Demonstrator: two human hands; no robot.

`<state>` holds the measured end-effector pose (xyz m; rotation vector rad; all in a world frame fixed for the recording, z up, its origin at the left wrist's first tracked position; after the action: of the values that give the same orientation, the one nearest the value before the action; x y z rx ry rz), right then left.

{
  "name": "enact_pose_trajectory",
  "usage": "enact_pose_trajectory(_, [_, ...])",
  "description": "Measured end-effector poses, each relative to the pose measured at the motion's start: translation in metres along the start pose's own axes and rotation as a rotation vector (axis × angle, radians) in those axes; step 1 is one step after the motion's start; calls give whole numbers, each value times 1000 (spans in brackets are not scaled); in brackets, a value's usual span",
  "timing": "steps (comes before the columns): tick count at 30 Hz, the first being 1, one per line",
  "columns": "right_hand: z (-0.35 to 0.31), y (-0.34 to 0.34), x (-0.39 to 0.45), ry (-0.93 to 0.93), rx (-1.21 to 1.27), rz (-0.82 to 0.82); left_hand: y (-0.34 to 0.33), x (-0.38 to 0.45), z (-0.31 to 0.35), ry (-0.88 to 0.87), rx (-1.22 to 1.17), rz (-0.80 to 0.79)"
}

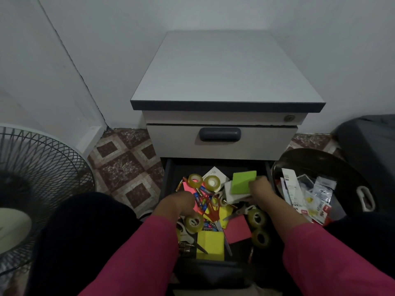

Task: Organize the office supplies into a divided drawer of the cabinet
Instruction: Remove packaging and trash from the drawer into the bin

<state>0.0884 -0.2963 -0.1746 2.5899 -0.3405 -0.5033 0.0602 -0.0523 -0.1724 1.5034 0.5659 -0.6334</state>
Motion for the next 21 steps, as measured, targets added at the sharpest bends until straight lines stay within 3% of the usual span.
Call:
enact_pose_trajectory(3, [12, -21, -13, -64, -178, -254, -3, -2, -3, 32, -43, 3])
enact_pose_trajectory(5, [15, -25, -19, -47, -276, -319, -7, -4, -4, 34, -39, 9])
enact_pose_trajectory(12, [14, -24, -11, 54, -364, -321, 4, -14, -1, 13, -16, 117])
enact_pose_trajectory(17, [18, -22, -13, 72, -372, -341, 14, -25, -5, 65, -61, 59])
enact_pose_trajectory(21, [14, -20, -19, 89, -362, -334, 2, -38, -11, 110, 97, 59])
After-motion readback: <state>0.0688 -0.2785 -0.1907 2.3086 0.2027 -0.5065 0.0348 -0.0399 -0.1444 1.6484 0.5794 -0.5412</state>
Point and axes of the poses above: each hand's wrist, its own x-axis towards the middle knuckle, its own y-axis out of the back of the hand, z = x × y, the point moved 7 cm from there along x, towards the middle knuckle, and after that the axes turned 12 degrees about y, right-handed, at the moved point
